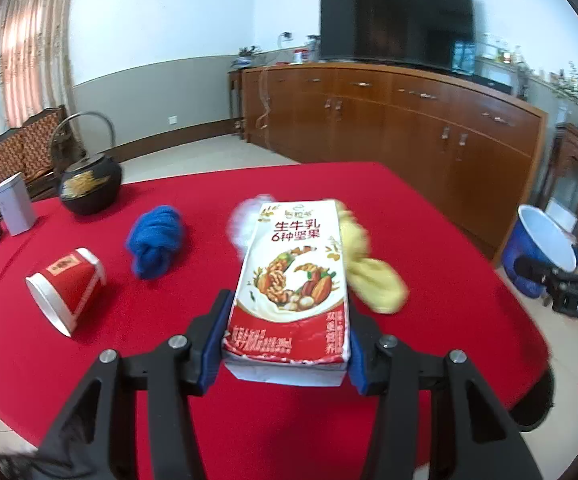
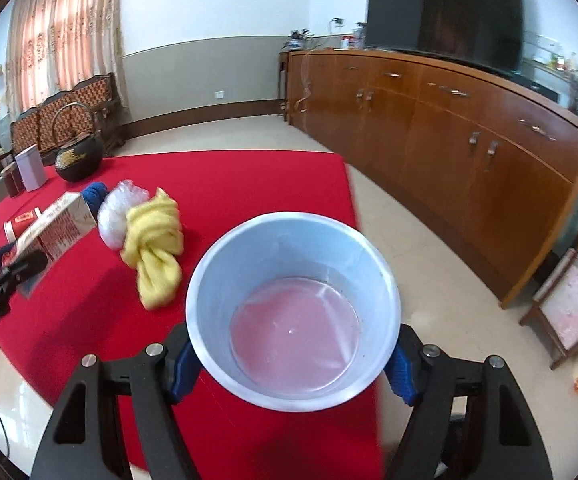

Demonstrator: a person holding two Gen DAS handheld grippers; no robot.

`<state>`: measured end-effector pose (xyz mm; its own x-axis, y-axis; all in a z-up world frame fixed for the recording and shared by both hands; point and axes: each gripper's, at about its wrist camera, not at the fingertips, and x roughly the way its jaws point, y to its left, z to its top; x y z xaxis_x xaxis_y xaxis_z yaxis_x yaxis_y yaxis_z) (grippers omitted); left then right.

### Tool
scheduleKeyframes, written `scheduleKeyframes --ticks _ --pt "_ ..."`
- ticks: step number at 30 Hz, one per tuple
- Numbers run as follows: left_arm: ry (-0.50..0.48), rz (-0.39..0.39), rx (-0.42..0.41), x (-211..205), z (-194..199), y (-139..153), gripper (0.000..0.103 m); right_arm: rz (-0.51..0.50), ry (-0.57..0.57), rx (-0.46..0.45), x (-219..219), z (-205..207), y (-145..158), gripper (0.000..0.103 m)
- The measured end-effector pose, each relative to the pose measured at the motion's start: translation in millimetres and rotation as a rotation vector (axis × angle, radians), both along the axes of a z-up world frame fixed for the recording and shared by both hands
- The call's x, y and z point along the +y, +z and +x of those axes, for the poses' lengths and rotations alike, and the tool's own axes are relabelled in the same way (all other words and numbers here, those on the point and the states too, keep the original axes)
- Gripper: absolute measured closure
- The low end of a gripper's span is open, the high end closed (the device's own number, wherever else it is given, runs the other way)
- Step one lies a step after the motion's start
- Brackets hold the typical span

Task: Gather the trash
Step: 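Carry the snack box and blue bowl with both grippers over the bucket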

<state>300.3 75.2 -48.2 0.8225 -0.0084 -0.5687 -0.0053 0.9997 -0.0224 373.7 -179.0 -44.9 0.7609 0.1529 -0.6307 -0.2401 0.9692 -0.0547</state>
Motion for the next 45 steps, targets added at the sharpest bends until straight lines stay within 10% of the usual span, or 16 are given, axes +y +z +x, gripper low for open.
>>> scheduleKeyframes --ticks 19,45 --pt "-0.225 -0.008 -0.007 -162.4 -50.7 5.6 0.052 0.028 -0.205 0.009 -180.5 -106.9 -11.4 0.027" --pt "-0.440 0.034 0.125 -303.7 -58.8 -53.5 0.052 0.035 -0.295 0.136 -281.5 -129.9 -96.9 0.027"
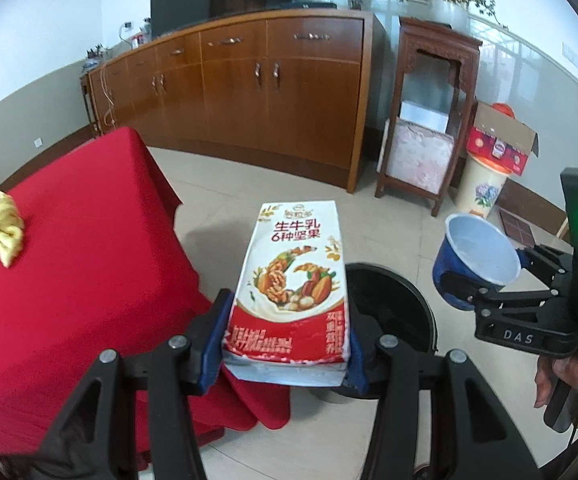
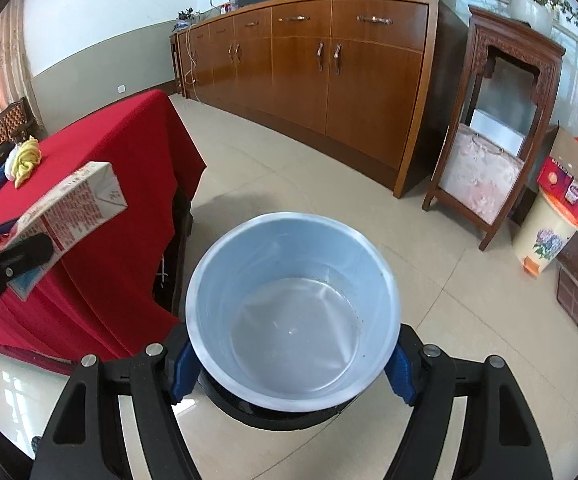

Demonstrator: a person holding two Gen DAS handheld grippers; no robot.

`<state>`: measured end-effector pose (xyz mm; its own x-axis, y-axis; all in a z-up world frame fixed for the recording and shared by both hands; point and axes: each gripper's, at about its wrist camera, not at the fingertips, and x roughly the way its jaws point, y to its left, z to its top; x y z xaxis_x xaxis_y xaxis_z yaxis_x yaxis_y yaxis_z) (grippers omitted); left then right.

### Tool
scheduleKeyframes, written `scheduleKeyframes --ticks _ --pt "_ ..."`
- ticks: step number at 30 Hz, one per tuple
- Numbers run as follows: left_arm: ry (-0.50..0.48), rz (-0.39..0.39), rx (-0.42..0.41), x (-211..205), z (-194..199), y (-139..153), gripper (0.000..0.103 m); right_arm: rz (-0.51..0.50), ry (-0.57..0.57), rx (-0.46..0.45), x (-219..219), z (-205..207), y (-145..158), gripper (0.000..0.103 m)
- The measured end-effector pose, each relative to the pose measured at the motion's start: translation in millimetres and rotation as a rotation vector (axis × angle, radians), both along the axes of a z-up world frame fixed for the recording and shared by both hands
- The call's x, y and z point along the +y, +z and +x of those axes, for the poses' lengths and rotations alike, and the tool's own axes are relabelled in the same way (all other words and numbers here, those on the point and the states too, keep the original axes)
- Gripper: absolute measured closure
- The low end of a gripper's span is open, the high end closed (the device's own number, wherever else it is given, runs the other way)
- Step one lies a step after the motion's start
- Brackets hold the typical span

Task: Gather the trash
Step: 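Carry the snack box and blue bowl with both grippers over the bucket, then open both grippers to drop the box and bowl into the bucket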

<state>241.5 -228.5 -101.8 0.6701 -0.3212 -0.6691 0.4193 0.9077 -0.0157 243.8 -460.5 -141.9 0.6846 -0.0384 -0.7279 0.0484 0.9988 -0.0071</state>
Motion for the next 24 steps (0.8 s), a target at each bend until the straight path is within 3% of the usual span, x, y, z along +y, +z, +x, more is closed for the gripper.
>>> scheduleKeyframes --ticks 17,18,19,20,21,23,24 --pt "-0.119 0.039 0.162 -64.8 23.7 -62.8 0.050 -0.006 0.077 0.172 -28.2 31.6 -93.9 0.026" --pt "-0.131 0.036 0.188 -69.9 27.9 -67.9 0.046 -0.005 0.093 0.184 -27.9 34.3 -99.6 0.026" --pt "-0.128 0.043 0.199 -70.3 31.0 -71.1 0.029 -0.023 0.113 0.197 -26.8 37.8 -108.3 0.026" --pt "-0.115 0.057 0.193 -70.5 33.6 -72.4 0.019 -0.039 0.115 0.207 -27.0 39.6 -114.9 0.026" --pt "-0.081 0.075 0.167 -67.8 34.2 -71.7 0.003 -0.050 0.103 0.220 -29.6 40.8 -122.7 0.017" --pt "-0.036 0.062 0.143 -56.5 33.2 -66.7 0.000 -0.060 0.082 0.240 -35.4 39.5 -132.8 0.000" --pt "-0.016 0.055 0.141 -50.8 32.9 -64.5 0.000 -0.064 0.071 0.249 -39.0 38.2 -136.0 0.000"
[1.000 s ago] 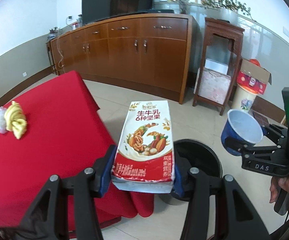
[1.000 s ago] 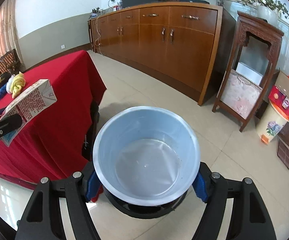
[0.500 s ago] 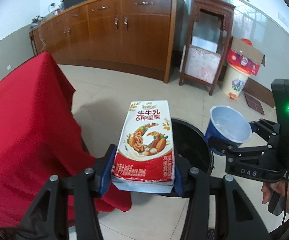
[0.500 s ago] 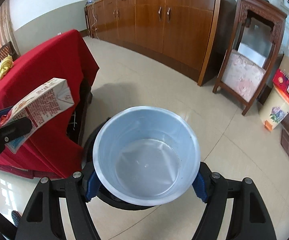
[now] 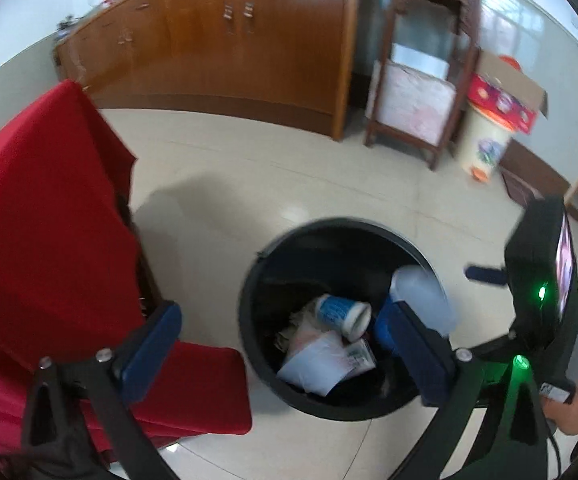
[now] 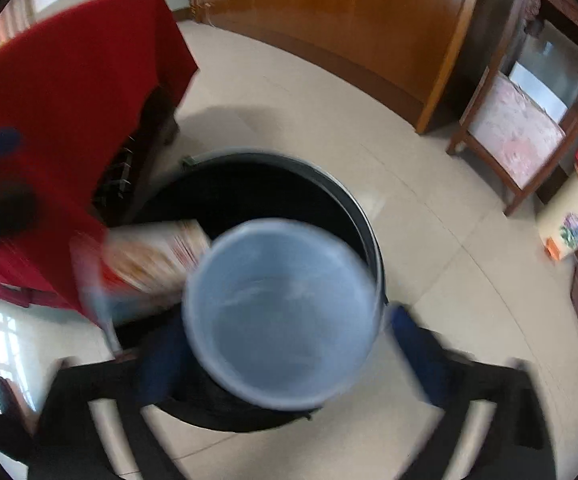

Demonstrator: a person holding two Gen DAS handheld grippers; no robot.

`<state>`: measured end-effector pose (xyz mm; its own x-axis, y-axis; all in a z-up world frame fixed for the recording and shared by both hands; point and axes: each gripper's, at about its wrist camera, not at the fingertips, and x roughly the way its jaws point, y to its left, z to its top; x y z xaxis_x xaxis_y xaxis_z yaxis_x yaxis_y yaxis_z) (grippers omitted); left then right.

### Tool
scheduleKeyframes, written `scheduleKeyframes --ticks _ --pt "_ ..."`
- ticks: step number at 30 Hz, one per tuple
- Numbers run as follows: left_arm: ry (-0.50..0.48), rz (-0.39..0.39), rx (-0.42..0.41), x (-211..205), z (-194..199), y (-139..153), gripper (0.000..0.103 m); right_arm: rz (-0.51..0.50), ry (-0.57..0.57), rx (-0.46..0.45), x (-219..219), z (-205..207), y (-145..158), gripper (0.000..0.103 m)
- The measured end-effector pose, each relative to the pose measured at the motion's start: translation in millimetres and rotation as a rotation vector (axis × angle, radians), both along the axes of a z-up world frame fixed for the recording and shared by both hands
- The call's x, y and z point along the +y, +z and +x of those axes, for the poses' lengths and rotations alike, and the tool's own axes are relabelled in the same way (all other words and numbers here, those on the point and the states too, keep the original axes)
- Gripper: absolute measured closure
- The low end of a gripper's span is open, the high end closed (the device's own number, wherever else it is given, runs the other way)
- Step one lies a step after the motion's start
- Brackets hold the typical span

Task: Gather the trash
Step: 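Open both grippers to drop the box and bowl into the bucket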

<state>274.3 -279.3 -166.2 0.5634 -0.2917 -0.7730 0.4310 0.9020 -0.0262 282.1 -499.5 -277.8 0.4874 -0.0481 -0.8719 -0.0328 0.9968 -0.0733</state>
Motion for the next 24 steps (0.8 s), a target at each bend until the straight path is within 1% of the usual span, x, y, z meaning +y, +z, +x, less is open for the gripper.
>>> scheduleKeyframes --ticks 3,8,11,14,19,24 --pt "0.028 0.011 -0.025 8.0 -3.3 4.4 0.000 -0.014 -0.024 0.005 -7.7 -3.1 0.3 0.000" --pt "0.033 0.010 -0.055 13.7 -13.3 17.7 0.000 -0.013 -0.062 -0.037 -12.6 -10.0 15.9 0.000" --pt "0.048 -0.001 -0.082 20.8 -23.6 29.8 0.000 0.018 -0.089 -0.070 -13.0 -15.0 34.8 0.000" --pt "0.056 -0.006 -0.098 22.6 -23.3 35.6 0.000 0.041 -0.115 -0.115 -8.4 -21.5 56.5 0.000" --pt "0.072 -0.010 -0.112 36.6 -28.9 45.4 0.000 0.041 -0.122 -0.170 7.1 -30.9 86.3 0.000" --pt "0.111 -0.028 -0.134 60.4 -35.3 55.9 0.000 0.055 -0.125 -0.218 25.3 -40.0 113.2 0.000"
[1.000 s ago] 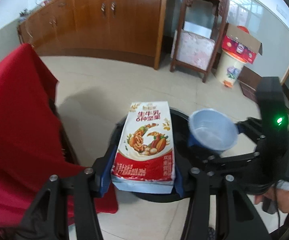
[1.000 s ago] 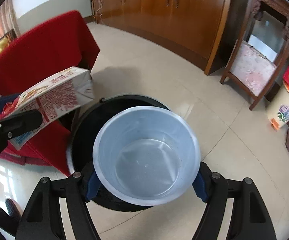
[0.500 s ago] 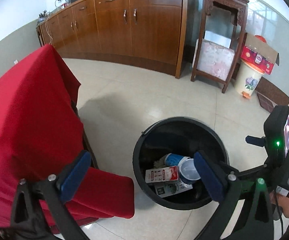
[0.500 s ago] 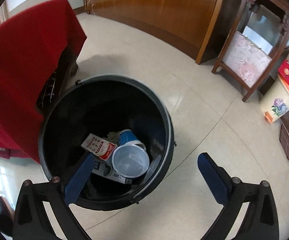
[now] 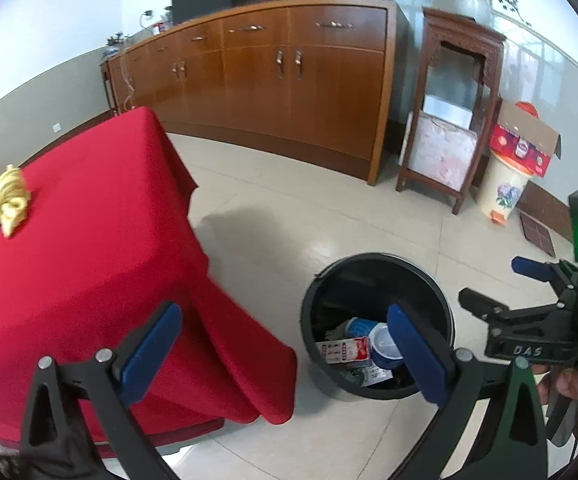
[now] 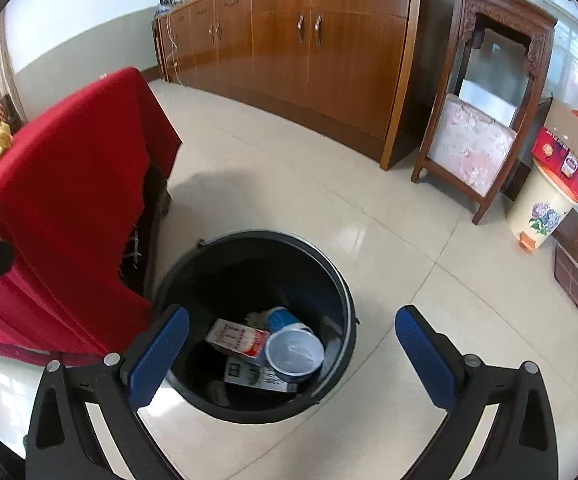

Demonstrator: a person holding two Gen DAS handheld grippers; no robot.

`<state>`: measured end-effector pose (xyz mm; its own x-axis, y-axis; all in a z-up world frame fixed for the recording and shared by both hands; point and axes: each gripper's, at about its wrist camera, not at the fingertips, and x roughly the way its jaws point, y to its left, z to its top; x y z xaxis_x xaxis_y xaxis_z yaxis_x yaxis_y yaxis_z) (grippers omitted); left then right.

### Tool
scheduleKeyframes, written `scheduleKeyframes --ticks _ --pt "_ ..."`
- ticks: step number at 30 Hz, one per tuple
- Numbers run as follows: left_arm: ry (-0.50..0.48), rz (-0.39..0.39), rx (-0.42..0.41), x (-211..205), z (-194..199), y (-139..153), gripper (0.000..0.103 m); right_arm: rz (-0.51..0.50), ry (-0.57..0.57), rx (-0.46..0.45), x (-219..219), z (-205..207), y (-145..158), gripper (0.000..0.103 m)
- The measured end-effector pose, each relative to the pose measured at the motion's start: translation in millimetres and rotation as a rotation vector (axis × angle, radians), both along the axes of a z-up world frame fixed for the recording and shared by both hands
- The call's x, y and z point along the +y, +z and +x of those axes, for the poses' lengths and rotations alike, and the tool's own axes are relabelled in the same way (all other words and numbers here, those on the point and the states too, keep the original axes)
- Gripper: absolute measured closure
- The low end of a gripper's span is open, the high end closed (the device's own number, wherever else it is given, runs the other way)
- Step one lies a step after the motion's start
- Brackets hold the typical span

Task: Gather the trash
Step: 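Move both grippers back toward the remaining items on the table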

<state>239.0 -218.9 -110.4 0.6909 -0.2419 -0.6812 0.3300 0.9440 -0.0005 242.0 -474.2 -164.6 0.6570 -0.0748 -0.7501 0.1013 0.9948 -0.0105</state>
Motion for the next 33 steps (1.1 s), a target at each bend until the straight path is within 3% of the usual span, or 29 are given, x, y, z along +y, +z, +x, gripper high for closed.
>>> scheduleKeyframes --ticks 16,29,33 --pt "0.182 -0.047 -0.098 105.3 -19.6 35.0 0.000 0.007 0.123 -0.131 106.9 -1.1 63.9 0.000" --pt "0.381 -0.101 -0.135 243.7 -25.5 42.2 0.000 0.076 0.342 -0.216 243.9 32.1 95.2 0.000" --pt "0.471 -0.053 -0.171 295.8 -22.7 45.5 0.000 0.043 0.418 -0.163 297.6 53.9 99.7 0.000"
